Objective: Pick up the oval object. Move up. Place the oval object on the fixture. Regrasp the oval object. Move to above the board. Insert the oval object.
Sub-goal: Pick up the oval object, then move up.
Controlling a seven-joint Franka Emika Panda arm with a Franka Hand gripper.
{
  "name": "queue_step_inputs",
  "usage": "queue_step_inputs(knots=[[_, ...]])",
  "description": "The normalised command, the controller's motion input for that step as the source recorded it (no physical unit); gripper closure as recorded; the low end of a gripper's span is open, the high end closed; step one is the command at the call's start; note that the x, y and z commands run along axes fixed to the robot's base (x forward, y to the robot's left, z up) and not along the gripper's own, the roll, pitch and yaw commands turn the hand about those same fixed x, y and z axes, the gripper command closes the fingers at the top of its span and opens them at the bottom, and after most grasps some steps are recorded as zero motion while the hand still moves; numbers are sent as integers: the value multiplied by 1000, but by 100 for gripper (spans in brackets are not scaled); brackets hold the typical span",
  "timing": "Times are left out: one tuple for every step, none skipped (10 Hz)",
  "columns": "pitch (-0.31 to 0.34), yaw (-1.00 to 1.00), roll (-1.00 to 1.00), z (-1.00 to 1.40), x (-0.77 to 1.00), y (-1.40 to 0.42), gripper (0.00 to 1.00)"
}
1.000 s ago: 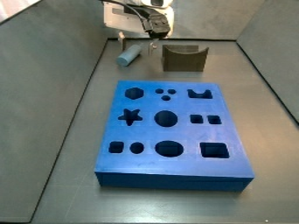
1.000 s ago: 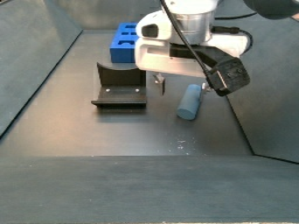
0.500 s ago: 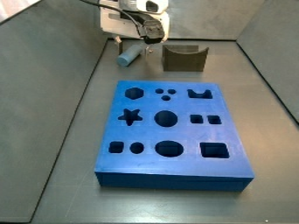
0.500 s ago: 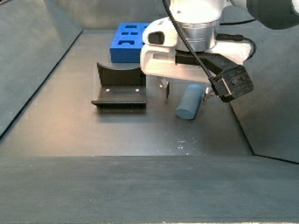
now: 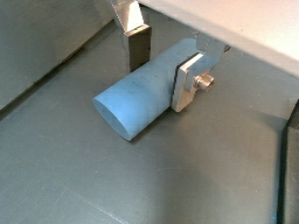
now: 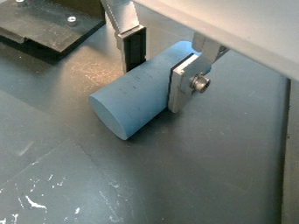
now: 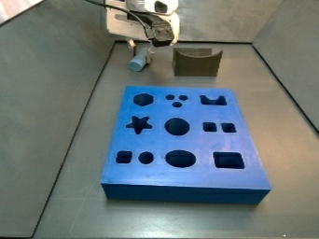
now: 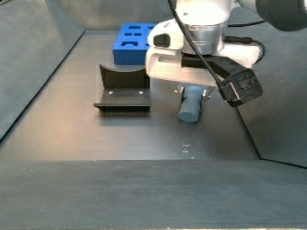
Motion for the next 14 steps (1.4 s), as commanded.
queue_step_inputs(knots=[[0,0,0,0,0,0,100],[0,0,0,0,0,0,100],[0,0,0,0,0,0,100],[0,0,0,0,0,0,100],[0,0,0,0,0,0,100],[0,0,0,0,0,0,100],[0,0,0,0,0,0,100],[0,0,0,0,0,0,100],[0,0,0,0,0,0,100],[0,0,0,0,0,0,100],[0,0,0,833,0,0,100],[-6,-3,7,851,-7,46,100],[18,-6,0,759,-40,30,100],[26,-10,-6,593,-28,19,100]])
